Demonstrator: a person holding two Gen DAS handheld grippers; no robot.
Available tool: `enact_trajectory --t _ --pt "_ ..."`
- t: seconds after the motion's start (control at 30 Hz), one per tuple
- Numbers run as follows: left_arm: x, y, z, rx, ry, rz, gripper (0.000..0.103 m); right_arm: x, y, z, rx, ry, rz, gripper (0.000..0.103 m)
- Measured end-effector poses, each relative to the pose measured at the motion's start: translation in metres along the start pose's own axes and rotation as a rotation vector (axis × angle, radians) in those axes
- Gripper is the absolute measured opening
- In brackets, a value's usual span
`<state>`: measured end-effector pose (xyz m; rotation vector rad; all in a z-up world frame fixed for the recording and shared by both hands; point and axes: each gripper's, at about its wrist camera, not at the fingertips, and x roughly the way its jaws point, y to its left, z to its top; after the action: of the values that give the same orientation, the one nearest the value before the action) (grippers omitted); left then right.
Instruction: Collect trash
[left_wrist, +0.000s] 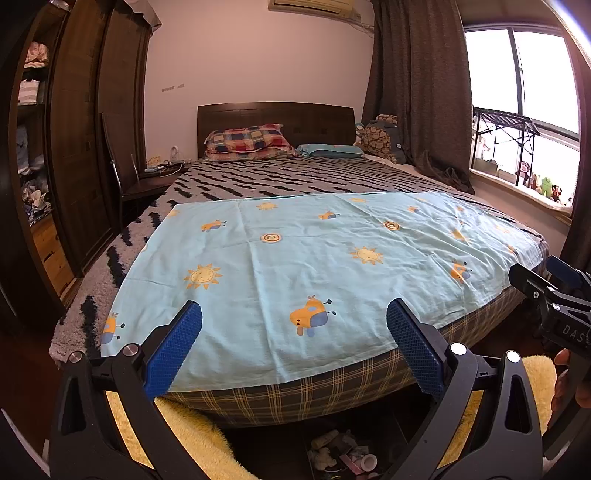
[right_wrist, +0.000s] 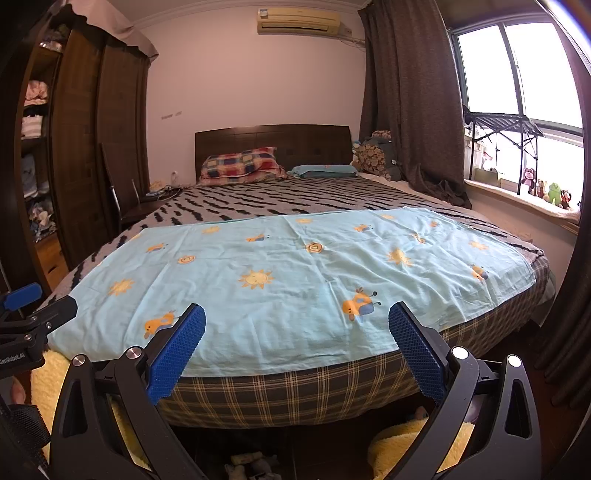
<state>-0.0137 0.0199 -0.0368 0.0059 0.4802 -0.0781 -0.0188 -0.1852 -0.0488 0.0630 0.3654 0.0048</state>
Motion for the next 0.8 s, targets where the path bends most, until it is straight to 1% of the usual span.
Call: enact_trajectory --t 0.53,0.7,0.8 --pt "0.0003 -0.002 -0.0012 0.005 0.004 -0.005 0.095 0.0032 -0.0007 -0.0023 -0.007 0.01 0.002 0.1" --pt "0.0002 -0.003 -0.0018 0.011 0.005 -0.002 0.095 0.0035 -0.0015 -0.0033 -0.006 0.012 0.002 0.1" --pt "0.0011 -0.0031 -0.0018 0.015 0.008 0.013 0.095 0.0033 -0.0015 -0.0032 -0.006 0.011 0.002 0.1"
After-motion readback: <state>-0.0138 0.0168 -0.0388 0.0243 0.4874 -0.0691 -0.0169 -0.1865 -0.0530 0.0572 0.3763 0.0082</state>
